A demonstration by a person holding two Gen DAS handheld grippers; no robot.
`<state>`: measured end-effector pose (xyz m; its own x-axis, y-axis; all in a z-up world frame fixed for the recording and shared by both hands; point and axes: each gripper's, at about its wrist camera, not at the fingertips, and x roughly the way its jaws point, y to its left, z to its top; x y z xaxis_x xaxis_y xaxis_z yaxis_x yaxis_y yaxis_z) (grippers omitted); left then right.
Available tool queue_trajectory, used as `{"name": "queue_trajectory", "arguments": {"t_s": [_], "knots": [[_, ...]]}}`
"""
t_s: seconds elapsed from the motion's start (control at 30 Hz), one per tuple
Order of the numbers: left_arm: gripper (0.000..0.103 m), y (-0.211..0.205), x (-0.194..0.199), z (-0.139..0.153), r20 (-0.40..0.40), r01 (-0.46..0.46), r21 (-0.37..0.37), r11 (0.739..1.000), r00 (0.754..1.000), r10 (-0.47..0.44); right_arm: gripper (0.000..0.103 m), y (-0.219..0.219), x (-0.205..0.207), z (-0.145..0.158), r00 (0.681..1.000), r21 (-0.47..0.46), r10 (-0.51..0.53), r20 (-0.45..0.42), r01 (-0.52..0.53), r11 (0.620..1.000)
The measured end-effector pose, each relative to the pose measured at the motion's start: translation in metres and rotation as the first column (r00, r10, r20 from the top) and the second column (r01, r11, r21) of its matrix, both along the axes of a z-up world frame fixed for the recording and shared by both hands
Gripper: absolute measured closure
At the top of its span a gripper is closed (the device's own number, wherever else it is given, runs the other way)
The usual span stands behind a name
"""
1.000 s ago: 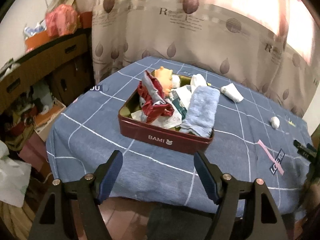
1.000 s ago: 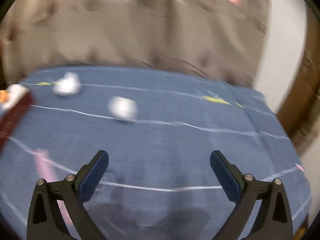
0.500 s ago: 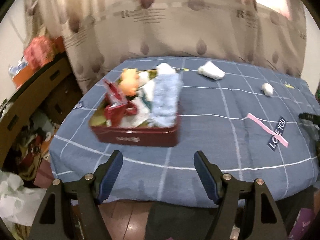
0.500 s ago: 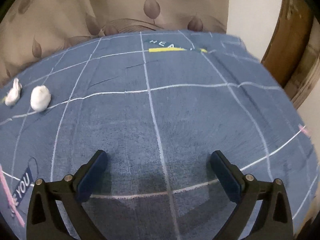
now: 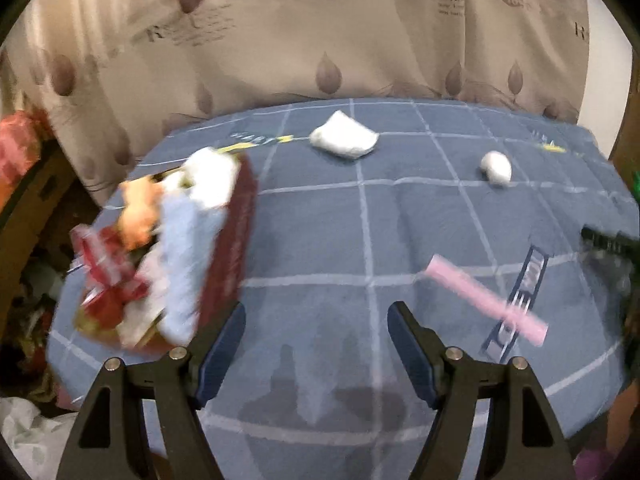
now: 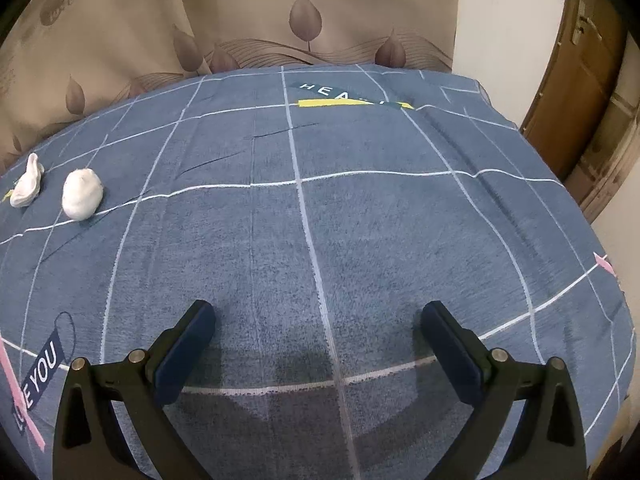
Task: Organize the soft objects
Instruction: 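Grasp the white sock with the left gripper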
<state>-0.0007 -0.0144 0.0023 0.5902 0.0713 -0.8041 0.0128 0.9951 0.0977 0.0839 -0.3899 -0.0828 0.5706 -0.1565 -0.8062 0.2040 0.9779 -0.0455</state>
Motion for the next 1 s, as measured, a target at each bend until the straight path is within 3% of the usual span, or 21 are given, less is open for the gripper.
{"name": "queue_trajectory", "arguments": {"t_s": [0.1, 0.23, 0.4, 0.5, 0.63, 0.87, 0.93, 1.0], "knots": [[0.028, -0.005, 0.040, 0.001, -0.017, 0.014, -0.105, 0.994, 1.000, -0.016, 0.001, -0.001, -0.001, 0.000, 1.000, 0.026, 0.001, 0.001, -0.001, 1.000], [0.028, -0.003, 0.109, 0.004, -0.033, 0.004, -0.253, 0.967, 0.999, -0.013, 0.001, 0.001, 0.000, 0.000, 1.000, 0.032, 0.018, 0.006, -0.018, 0.999], [0.028, 0.010, 0.186, -0.001, -0.056, -0.039, -0.341, 0.939, 0.998, 0.021, 0.001, 0.002, 0.000, 0.001, 0.999, 0.053, 0.039, 0.015, -0.039, 0.998], [0.028, 0.025, 0.222, -0.018, -0.133, -0.095, -0.434, 0.896, 0.990, 0.041, 0.001, 0.002, 0.000, 0.002, 0.999, 0.058, 0.046, 0.019, -0.047, 0.997], [0.028, 0.046, 0.254, -0.040, -0.213, -0.170, -0.546, 0.820, 0.975, 0.061, 0.001, 0.000, 0.000, 0.003, 0.999, 0.065, 0.049, 0.025, -0.050, 0.997], [0.028, 0.056, 0.277, -0.065, -0.282, -0.253, -0.566, 0.785, 0.954, 0.103, 0.001, 0.001, -0.001, 0.005, 0.998, 0.073, 0.058, 0.034, -0.060, 0.995], [0.027, 0.054, 0.276, -0.069, -0.280, -0.262, -0.559, 0.787, 0.953, 0.118, 0.001, 0.001, 0.000, 0.006, 0.998, 0.075, 0.058, 0.035, -0.060, 0.995], [0.028, 0.047, 0.279, -0.069, -0.257, -0.238, -0.542, 0.806, 0.960, 0.110, 0.001, 0.001, 0.000, 0.006, 0.998, 0.075, 0.058, 0.036, -0.061, 0.995]]}}
